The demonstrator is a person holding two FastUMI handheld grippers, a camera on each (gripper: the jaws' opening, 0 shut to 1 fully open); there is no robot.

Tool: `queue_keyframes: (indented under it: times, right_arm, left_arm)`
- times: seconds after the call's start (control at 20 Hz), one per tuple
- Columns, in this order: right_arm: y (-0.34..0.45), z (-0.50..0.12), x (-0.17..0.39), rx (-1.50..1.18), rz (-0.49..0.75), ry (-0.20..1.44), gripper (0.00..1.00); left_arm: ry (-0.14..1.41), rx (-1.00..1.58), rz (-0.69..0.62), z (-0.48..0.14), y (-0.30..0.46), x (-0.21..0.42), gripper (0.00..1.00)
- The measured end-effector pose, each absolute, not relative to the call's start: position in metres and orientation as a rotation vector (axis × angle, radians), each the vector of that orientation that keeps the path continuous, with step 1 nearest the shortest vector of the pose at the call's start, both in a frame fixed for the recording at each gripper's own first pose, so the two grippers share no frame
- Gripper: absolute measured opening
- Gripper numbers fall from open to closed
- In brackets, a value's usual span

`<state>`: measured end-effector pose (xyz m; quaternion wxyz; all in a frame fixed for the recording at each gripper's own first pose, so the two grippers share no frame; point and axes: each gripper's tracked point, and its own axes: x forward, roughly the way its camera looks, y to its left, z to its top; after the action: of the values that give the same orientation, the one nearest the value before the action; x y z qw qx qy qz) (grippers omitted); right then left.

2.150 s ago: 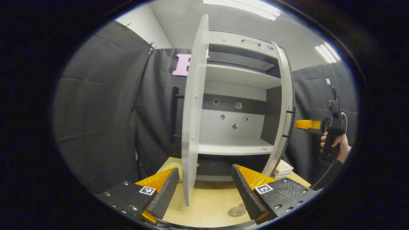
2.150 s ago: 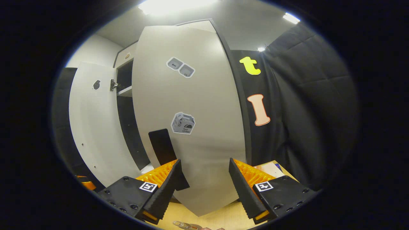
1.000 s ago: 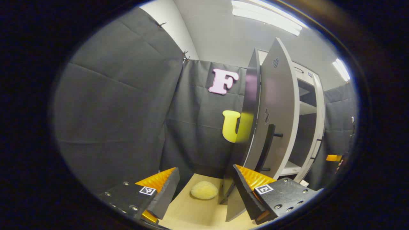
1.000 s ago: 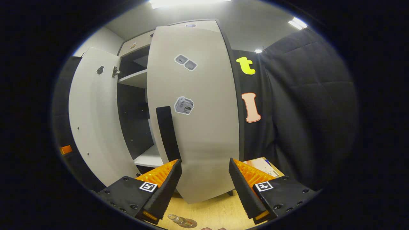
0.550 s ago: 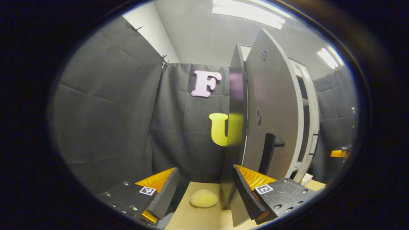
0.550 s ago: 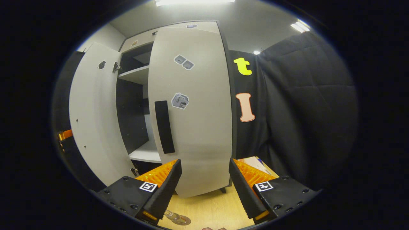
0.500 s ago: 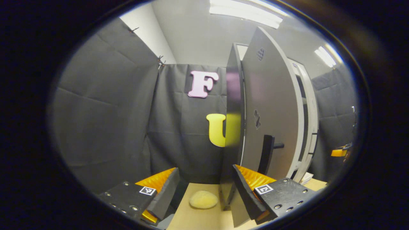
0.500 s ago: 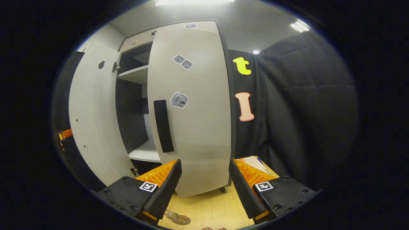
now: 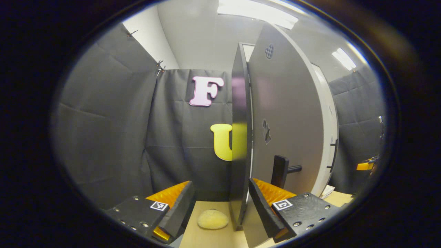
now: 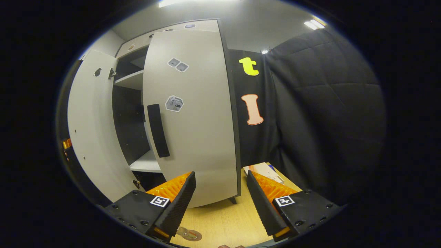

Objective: Grasp the bottle in the cabinet with the left hand and place it on the coaster, then close the right door with the right hand and the left door with the left hand.

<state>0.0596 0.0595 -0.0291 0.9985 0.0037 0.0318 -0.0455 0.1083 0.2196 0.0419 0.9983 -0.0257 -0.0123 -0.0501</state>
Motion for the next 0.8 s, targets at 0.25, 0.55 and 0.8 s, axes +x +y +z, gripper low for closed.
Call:
queue_keyframes:
  times: [0.25, 0.55, 0.8]
  right_arm:
    - [0.054, -0.042, 0.061, 0.024, -0.093, 0.089, 0.92]
    - [0.06, -0.045, 0.071, 0.03, -0.047, 0.095, 0.95]
    - [0.053, -0.043, 0.082, 0.003, -0.013, 0.093, 0.92]
  left_arm:
    - [-0.011, 0.034, -0.092, 0.05, 0.209, 0.108, 0.94]
    - [-0.019, 0.019, -0.088, 0.048, 0.19, 0.102, 0.94]
    - [-0.01, 0.017, -0.111, 0.047, 0.156, 0.101, 0.94]
